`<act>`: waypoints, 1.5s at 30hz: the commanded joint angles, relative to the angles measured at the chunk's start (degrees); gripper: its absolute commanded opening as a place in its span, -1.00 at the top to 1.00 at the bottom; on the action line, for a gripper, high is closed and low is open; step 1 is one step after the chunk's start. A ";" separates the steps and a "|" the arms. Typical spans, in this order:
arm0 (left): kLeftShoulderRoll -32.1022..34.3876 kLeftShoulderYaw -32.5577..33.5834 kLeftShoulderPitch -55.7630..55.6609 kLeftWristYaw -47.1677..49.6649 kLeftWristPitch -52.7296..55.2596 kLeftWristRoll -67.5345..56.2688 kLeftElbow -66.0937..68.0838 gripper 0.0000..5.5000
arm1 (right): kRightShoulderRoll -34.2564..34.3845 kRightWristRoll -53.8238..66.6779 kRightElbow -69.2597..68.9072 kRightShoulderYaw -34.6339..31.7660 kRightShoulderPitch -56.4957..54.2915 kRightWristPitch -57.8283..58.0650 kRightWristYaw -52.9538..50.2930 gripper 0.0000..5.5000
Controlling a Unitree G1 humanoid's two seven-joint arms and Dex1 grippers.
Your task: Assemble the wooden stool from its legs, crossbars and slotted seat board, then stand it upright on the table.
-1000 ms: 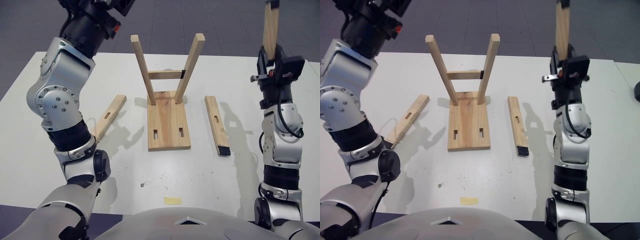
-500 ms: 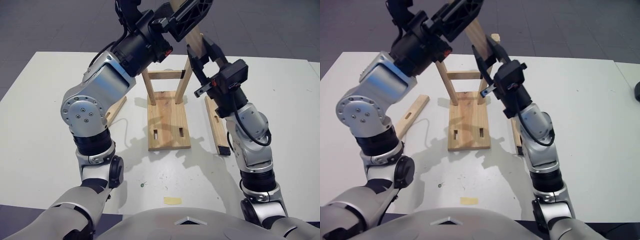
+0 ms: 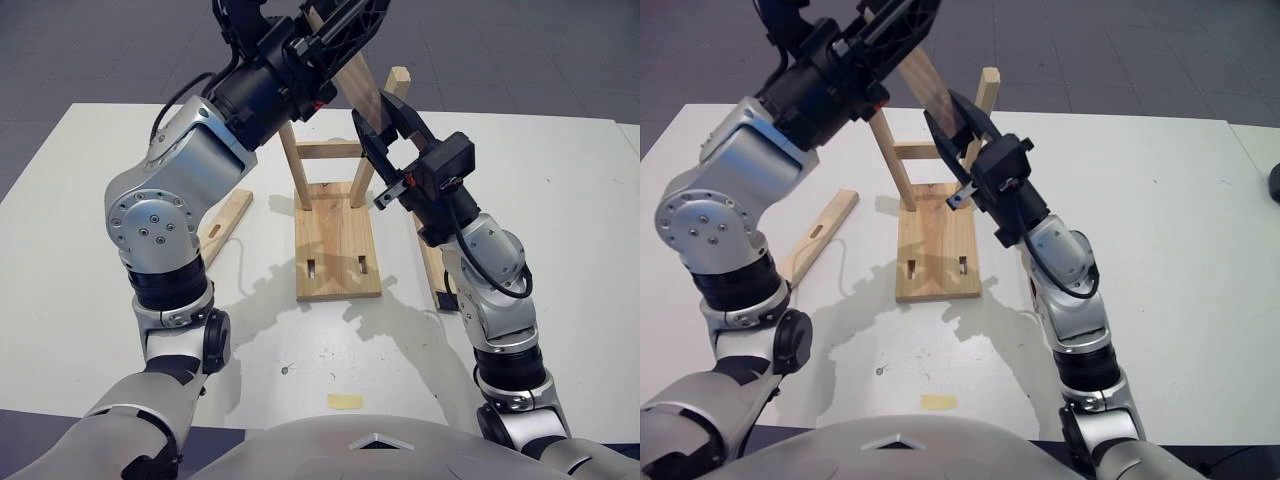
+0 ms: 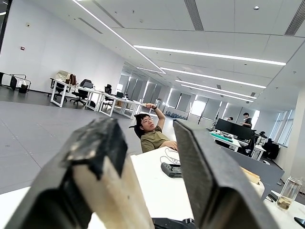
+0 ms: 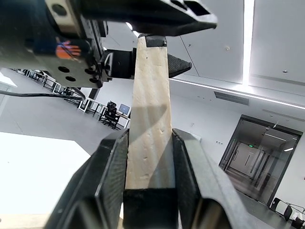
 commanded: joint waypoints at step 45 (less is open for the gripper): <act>15.74 15.71 33.70 -19.27 -18.46 22.81 20.99 0.84 | -0.81 0.00 4.12 -19.14 8.98 1.01 -8.41 -0.96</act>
